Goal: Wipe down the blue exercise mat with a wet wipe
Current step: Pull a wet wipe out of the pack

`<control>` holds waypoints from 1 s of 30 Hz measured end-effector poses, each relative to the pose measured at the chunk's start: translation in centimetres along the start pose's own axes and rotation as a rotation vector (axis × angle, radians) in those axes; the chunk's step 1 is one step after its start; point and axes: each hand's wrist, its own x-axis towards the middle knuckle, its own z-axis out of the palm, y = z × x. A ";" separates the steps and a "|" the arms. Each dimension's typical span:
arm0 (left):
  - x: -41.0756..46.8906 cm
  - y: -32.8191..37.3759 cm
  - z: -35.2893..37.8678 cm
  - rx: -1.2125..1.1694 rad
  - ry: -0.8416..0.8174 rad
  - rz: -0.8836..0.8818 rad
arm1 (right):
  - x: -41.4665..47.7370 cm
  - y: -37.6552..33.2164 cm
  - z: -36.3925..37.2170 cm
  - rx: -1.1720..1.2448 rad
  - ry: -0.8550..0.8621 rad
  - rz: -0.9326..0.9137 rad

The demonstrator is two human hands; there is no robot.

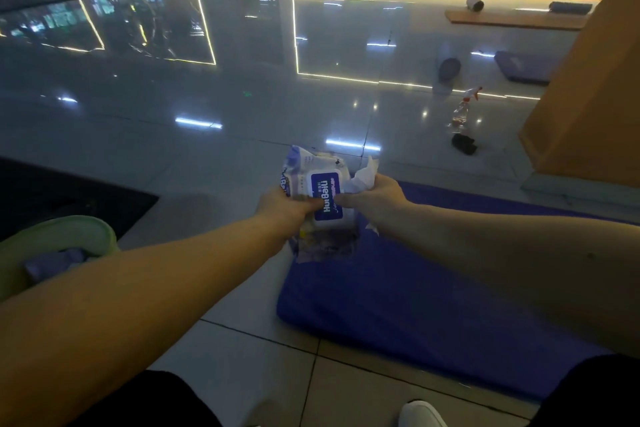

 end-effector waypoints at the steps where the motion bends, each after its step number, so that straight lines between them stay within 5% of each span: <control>1: 0.3 0.2 -0.6 0.010 0.000 -0.016 | 0.3 -0.3 0.6 -0.016 -0.006 0.010; 7: 0.8 -2.1 -6.5 0.035 0.065 -0.096 | 2.6 0.4 8.1 0.078 -0.088 0.175; 17: -3.8 -23.2 -17.4 0.050 0.433 -0.466 | -0.6 12.3 27.3 -0.059 -0.371 0.473; 25: -8.1 -31.4 -21.6 0.168 0.428 -0.768 | -4.5 16.7 32.9 -0.112 -0.468 0.612; 30: -7.8 -31.9 -22.5 0.264 0.576 -0.951 | -4.4 17.3 32.4 -0.082 -0.478 0.541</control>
